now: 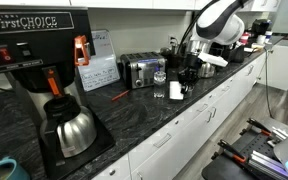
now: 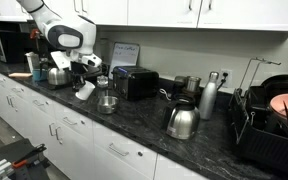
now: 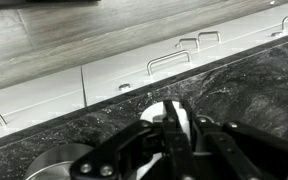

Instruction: Pour the contents in the white mug into the silver pot

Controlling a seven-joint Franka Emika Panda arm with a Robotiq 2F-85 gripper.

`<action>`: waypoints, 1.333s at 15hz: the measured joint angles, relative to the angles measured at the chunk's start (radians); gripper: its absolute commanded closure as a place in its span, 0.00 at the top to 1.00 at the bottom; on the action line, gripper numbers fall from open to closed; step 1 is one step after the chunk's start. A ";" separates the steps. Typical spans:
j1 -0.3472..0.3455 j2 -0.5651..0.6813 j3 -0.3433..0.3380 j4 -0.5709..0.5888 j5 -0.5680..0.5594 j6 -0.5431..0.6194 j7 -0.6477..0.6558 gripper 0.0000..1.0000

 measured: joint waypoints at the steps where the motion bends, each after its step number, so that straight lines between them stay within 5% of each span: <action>1: -0.006 0.005 -0.008 0.013 0.013 -0.022 -0.010 0.09; 13: -0.009 0.015 -0.008 0.020 0.035 -0.042 -0.011 0.02; 20: -0.088 0.046 -0.040 0.044 0.160 -0.160 0.040 0.02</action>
